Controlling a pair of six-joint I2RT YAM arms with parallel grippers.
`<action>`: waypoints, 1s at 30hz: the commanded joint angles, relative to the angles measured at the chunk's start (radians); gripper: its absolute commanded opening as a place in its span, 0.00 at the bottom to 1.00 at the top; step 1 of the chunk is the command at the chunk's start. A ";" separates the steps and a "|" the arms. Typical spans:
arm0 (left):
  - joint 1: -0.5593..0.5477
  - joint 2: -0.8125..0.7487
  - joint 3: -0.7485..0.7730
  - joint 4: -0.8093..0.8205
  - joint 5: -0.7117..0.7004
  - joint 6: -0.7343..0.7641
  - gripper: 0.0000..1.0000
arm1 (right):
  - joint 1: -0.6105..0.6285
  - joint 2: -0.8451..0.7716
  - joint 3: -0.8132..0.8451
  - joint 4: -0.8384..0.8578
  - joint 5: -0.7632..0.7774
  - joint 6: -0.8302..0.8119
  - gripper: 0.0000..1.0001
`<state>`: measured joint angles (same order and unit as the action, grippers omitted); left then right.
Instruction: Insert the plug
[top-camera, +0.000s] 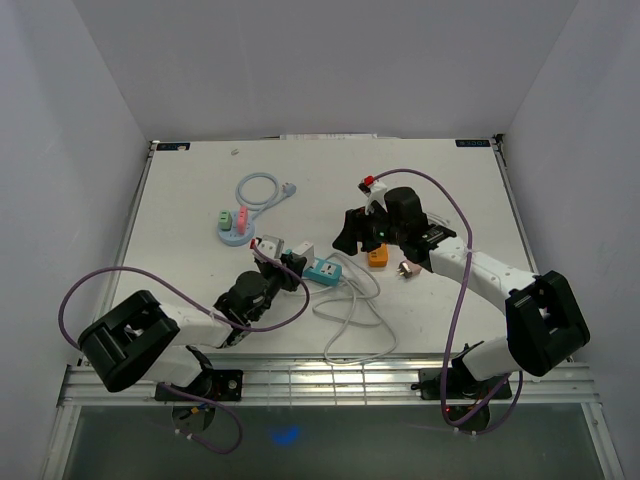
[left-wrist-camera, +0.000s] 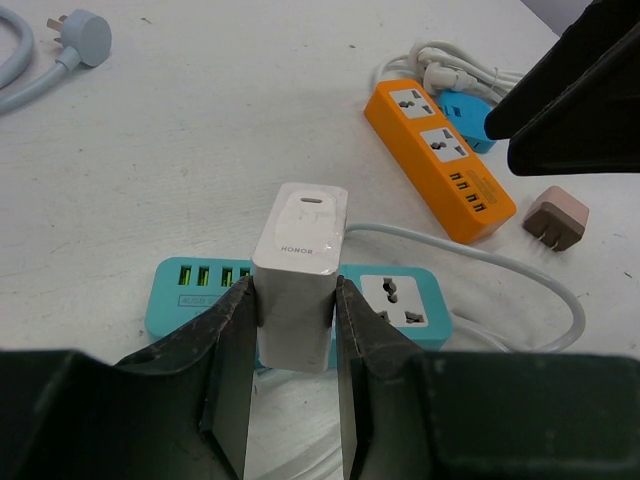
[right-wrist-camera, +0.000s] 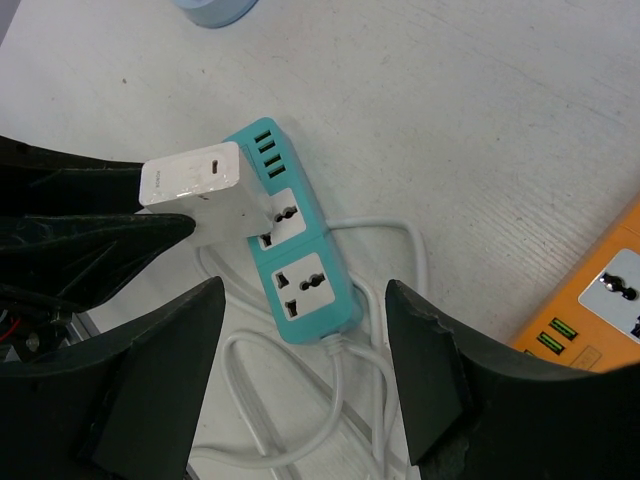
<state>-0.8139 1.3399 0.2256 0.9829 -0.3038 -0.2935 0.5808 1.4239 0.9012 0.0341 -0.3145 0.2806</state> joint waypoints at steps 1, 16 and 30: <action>-0.011 0.001 0.014 0.051 -0.011 -0.012 0.00 | 0.001 -0.016 0.001 0.041 -0.006 0.000 0.71; -0.119 0.071 -0.020 0.102 -0.147 -0.029 0.00 | -0.001 0.003 0.010 0.027 -0.021 0.002 0.68; -0.192 0.137 0.035 0.088 -0.411 -0.090 0.00 | 0.005 0.067 -0.019 0.049 -0.028 0.025 0.68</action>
<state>-0.9928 1.4521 0.2436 1.0653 -0.6407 -0.3901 0.5827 1.4837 0.8974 0.0341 -0.3283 0.2874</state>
